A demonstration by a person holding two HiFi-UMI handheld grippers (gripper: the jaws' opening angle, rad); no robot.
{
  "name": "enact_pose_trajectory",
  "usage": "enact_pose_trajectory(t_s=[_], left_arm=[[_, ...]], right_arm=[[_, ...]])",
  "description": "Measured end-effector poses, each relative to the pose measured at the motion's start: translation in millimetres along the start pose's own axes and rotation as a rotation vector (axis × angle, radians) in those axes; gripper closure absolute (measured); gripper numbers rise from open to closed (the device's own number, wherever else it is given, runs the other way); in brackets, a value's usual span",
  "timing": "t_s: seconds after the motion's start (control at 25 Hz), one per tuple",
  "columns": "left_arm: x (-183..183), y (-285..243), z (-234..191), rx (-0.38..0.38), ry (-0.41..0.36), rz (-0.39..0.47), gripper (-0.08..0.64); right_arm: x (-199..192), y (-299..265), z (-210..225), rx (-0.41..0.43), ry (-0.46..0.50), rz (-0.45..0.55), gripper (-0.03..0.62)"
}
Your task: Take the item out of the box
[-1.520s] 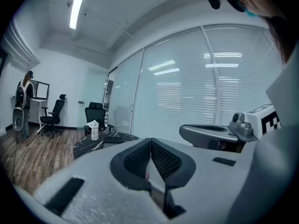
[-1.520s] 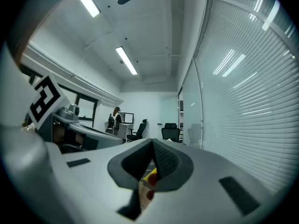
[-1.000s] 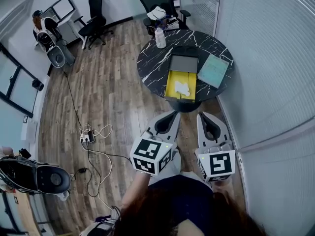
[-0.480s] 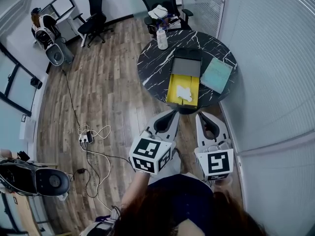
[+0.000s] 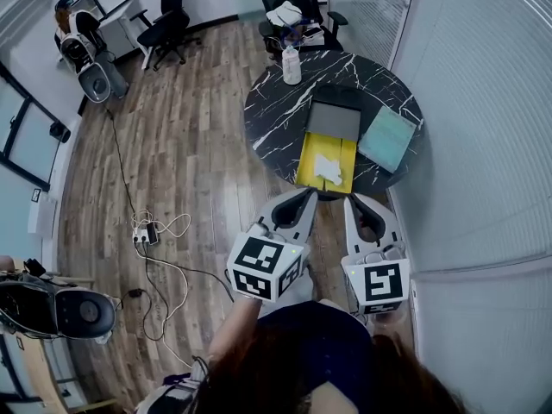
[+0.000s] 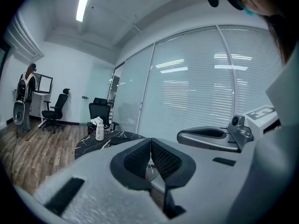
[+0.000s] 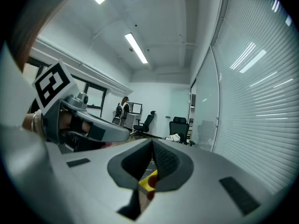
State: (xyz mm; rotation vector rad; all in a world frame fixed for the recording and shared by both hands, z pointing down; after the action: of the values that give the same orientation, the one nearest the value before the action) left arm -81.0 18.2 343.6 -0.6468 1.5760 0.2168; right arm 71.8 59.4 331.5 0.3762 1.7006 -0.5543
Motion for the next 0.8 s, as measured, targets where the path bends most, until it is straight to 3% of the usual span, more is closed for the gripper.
enact_pose_trajectory(t_s=[0.32,0.6,0.8], left_arm=[[10,-24,-35,0.005,0.019,0.001,0.532],[18,-50,-56,-0.037,0.021,-0.010,0.532],[23,-63,-63,-0.077,0.010,-0.018,0.532]], right_arm=[[7,-38,12,0.006,-0.014,-0.015,0.568],[7,-65,19,-0.021,0.049,-0.080,0.568],[6,-76,22,-0.046,0.032,-0.086,0.568]])
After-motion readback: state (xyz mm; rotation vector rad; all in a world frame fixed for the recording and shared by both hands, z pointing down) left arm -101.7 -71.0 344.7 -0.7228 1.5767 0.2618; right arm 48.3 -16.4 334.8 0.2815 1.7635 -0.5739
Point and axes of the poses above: the fingertips, and each gripper's own axes: y backward along the fingers, z to its right, x out of its top, the point moved 9 cm from there along y, backward along the fingers, and after that the axes turned 11 degrees about x, right-handed, at the moved point
